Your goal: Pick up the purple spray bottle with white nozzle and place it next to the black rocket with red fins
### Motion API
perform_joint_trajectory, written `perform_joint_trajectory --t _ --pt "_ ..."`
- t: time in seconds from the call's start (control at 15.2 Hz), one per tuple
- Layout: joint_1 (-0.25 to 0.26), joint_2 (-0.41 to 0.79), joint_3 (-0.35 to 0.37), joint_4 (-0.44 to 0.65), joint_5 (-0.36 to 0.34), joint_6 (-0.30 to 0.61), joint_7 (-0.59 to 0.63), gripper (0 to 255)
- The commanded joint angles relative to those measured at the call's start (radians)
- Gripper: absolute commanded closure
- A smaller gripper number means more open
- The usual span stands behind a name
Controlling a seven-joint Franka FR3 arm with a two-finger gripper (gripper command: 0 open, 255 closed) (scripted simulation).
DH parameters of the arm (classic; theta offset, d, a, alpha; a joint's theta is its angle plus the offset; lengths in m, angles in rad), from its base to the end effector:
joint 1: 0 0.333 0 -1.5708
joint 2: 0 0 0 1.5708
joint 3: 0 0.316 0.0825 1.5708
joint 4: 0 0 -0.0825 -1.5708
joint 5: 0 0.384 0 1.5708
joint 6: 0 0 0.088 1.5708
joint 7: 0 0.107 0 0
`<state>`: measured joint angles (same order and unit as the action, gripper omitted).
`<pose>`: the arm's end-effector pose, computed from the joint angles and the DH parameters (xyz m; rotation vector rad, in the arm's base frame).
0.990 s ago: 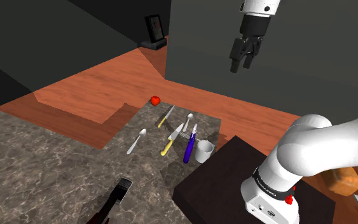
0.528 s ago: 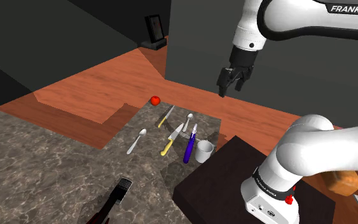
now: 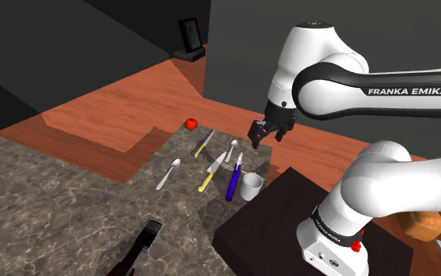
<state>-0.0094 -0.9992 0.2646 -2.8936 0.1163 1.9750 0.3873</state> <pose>0.2609 0.0637 0.4221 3.0153 -0.4343 0.1458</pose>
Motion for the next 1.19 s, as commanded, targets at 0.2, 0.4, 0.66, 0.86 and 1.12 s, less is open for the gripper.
perform_joint_trajectory --t 0.2,0.4,0.66,0.86,1.12 --pt "0.013 0.090 0.154 -0.118 0.068 0.244 0.180 0" --pt "0.016 0.144 0.225 -0.148 0.094 0.350 0.261 0" --pt "0.020 0.143 0.230 -0.143 0.096 0.342 0.268 0" --pt "-0.435 0.596 0.773 -0.130 -0.025 0.859 0.678 0" --pt "-1.040 0.653 1.356 -0.067 -0.198 1.017 0.930 0"
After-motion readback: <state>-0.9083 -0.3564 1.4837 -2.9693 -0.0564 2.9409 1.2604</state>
